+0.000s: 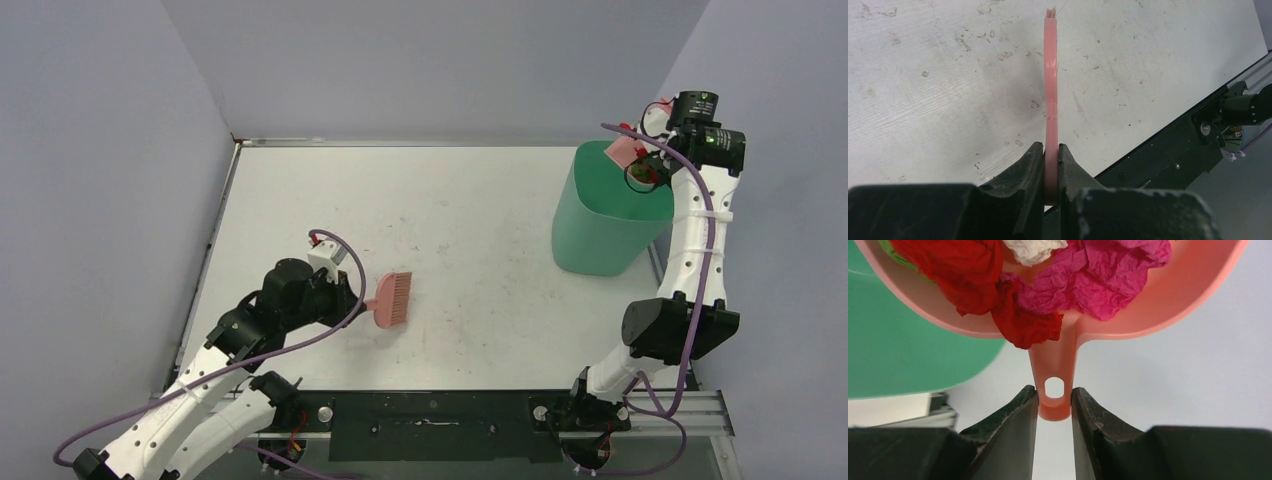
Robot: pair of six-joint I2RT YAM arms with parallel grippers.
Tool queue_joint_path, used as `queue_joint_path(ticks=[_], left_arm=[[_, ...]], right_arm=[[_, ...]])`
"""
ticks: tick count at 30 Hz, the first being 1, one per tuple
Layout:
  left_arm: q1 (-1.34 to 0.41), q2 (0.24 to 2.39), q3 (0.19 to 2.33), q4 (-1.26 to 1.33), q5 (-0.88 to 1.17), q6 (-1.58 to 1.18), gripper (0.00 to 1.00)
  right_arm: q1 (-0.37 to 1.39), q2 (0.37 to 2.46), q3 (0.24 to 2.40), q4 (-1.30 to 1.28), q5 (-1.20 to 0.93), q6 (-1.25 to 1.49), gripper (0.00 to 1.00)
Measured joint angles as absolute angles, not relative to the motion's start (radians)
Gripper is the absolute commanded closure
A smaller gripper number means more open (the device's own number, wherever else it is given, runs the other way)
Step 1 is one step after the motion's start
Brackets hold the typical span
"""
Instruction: Sweep away the paper scraps from the table
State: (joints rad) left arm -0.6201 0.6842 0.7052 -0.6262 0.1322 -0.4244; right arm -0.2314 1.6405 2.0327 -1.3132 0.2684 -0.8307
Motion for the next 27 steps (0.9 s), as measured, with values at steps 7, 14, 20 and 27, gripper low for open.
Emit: queue_joint_path(ticks=[7, 14, 20, 27], left_arm=[[-0.62, 0.644, 0.689, -0.624, 0.135, -0.424, 1.0], [-0.62, 0.642, 0.678, -0.617, 0.136, -0.422, 1.0], [-0.62, 0.642, 0.669, -0.611, 0.137, -0.416, 1.0], [-0.62, 0.625, 0.66, -0.603, 0.137, -0.414, 1.0]], right_arm=[[-0.216, 1.591, 1.803, -1.08, 0.512, -1.129, 0.92], [-0.159, 1.403, 1.466, -0.712, 0.672, -1.534, 0.9], [-0.157, 1.337, 1.436, -0.535, 0.736, -1.68, 0.9], [-0.157, 1.338, 1.436, -0.508, 0.751, -1.716, 0.9]])
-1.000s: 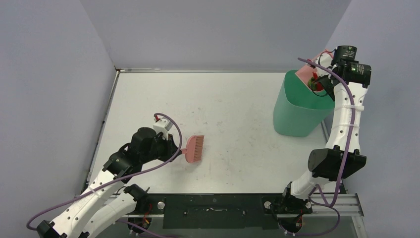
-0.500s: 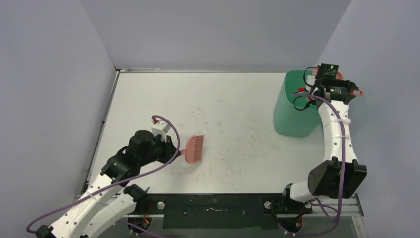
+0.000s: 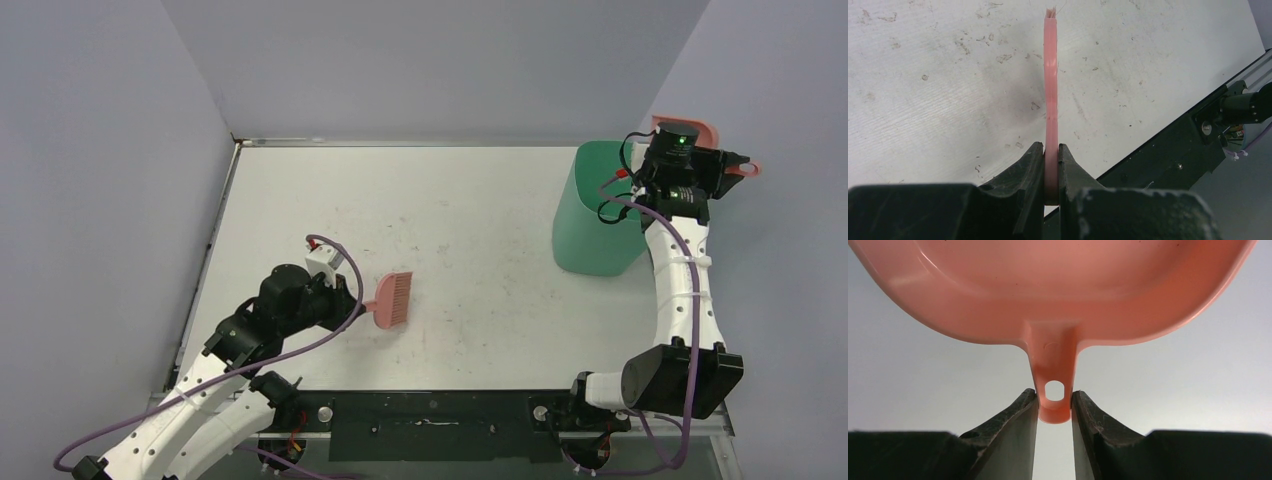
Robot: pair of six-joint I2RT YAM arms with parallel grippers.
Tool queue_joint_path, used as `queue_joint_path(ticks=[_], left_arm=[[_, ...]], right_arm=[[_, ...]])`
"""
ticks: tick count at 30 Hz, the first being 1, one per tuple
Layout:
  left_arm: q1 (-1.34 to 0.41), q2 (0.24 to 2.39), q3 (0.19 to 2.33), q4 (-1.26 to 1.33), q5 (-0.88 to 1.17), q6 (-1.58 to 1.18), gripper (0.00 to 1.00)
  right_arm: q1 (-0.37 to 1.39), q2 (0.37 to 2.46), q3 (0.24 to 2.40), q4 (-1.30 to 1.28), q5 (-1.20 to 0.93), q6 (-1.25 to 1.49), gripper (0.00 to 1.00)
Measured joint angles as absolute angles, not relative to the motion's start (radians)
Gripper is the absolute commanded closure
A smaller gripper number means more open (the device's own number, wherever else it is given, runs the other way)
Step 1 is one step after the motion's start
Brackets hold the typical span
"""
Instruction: Sweep away the paper scraps from the table
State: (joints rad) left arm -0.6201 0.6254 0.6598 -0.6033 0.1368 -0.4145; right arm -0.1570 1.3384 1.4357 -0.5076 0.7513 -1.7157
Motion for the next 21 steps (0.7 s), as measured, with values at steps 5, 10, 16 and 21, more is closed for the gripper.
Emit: queue_joint_path(ticks=[5, 10, 16, 21], left_arm=[[-0.62, 0.623, 0.66, -0.598, 0.135, -0.414, 1.0], [-0.62, 0.615, 0.664, -0.598, 0.108, -0.413, 1.0], [-0.62, 0.659, 0.821, -0.626, 0.007, -0.402, 1.0], [-0.62, 0.78, 1.025, -0.636, -0.064, -0.371, 1.0]], right_arm=[[-0.142, 1.338, 1.418, -0.483, 0.767, -1.735, 0.92], [-0.072, 1.334, 1.348, -0.488, 0.784, -1.732, 0.94], [0.029, 1.329, 1.235, -0.517, 0.812, -1.651, 0.95], [0.116, 1.367, 1.252, -0.595, 0.823, -1.534, 0.95]])
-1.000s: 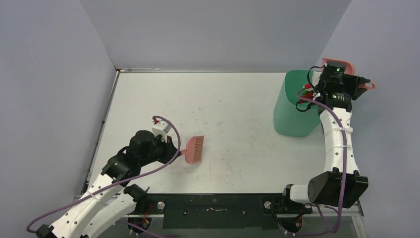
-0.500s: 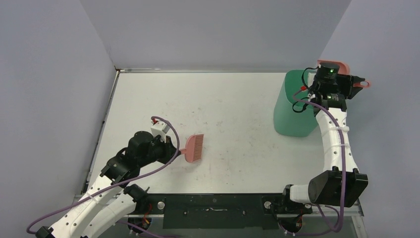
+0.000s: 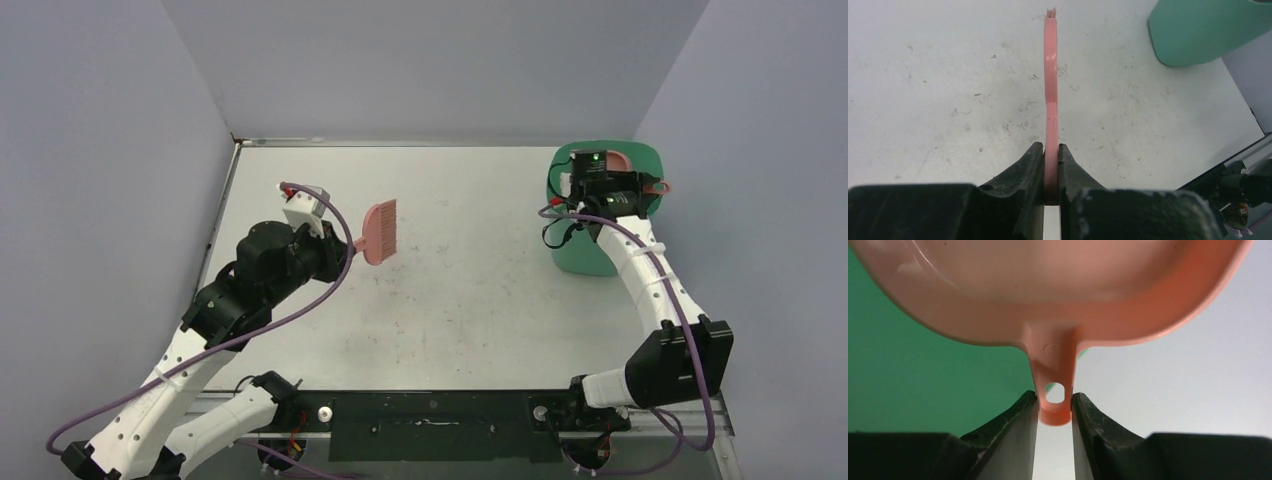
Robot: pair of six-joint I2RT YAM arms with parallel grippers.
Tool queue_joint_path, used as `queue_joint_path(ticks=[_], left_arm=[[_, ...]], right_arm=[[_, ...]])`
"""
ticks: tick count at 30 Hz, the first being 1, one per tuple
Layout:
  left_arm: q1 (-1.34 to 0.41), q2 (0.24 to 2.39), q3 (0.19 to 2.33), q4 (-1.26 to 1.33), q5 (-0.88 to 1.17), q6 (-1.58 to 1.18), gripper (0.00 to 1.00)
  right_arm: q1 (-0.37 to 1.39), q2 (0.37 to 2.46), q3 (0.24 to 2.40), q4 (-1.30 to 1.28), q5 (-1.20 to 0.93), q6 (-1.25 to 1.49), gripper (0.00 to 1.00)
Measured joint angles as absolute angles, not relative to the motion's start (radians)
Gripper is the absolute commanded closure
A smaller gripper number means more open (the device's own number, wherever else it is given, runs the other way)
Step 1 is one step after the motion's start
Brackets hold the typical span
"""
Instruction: Sweep away the paper scraps from the table
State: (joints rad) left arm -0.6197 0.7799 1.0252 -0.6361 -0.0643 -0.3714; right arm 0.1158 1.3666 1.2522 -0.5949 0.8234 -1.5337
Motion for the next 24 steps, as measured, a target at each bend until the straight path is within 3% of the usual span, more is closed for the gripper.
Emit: queue_joint_path(ticks=[14, 24], left_arm=[[-0.62, 0.852, 1.081, -0.64, -0.115, -0.335, 1.0], [-0.62, 0.842, 1.081, -0.64, -0.123, -0.308, 1.0]], right_arm=[[0.556, 1.606, 1.405, -1.045, 0.804, -1.134, 0.95], [0.444, 1.613, 1.448, -1.103, 0.776, -1.044, 0.95]])
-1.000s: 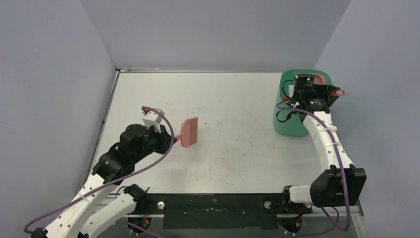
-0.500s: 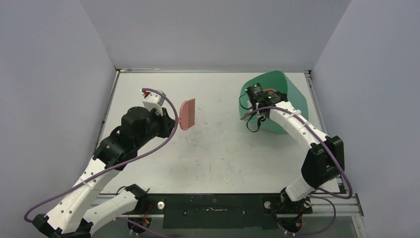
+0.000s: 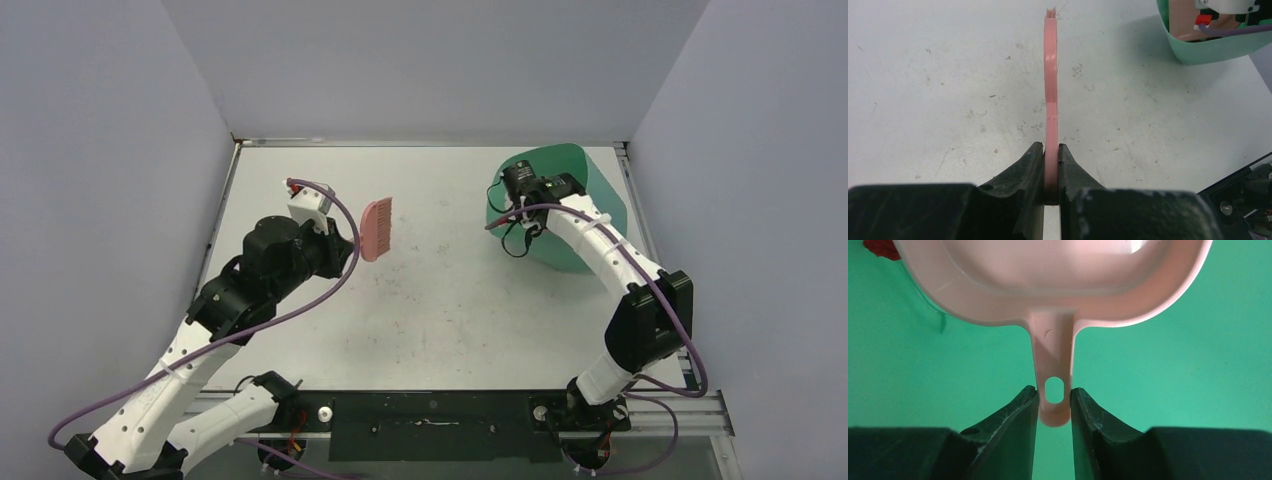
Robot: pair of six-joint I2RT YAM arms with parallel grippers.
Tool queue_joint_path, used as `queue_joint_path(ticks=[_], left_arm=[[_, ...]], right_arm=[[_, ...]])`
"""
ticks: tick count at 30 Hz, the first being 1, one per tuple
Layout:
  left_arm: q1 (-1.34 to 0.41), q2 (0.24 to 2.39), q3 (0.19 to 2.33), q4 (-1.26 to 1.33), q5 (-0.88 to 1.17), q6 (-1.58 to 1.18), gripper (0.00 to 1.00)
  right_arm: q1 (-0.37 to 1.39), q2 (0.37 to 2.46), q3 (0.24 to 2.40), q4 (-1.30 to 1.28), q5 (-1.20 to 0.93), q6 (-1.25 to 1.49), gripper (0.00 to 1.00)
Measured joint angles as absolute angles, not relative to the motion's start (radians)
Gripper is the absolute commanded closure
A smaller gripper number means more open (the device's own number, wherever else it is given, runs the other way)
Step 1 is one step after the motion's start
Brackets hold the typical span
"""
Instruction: Sweep away the paper scraps from the table
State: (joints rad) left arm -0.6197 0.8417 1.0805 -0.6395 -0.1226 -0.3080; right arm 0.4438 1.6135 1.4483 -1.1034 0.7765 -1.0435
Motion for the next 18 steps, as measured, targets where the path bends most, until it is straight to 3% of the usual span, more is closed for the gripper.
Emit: queue_joint_path(ticks=[11, 18], left_arm=[[-0.62, 0.939, 1.079, -0.612, -0.036, -0.375, 1.0], [-0.634, 0.99, 1.079, -0.596, 0.011, -0.404, 1.0]], right_arm=[[0.152, 1.543, 1.489, -1.049, 0.591, -1.065, 0.95], [-0.084, 1.38, 1.306, -0.908, 0.473, -1.155, 0.95]])
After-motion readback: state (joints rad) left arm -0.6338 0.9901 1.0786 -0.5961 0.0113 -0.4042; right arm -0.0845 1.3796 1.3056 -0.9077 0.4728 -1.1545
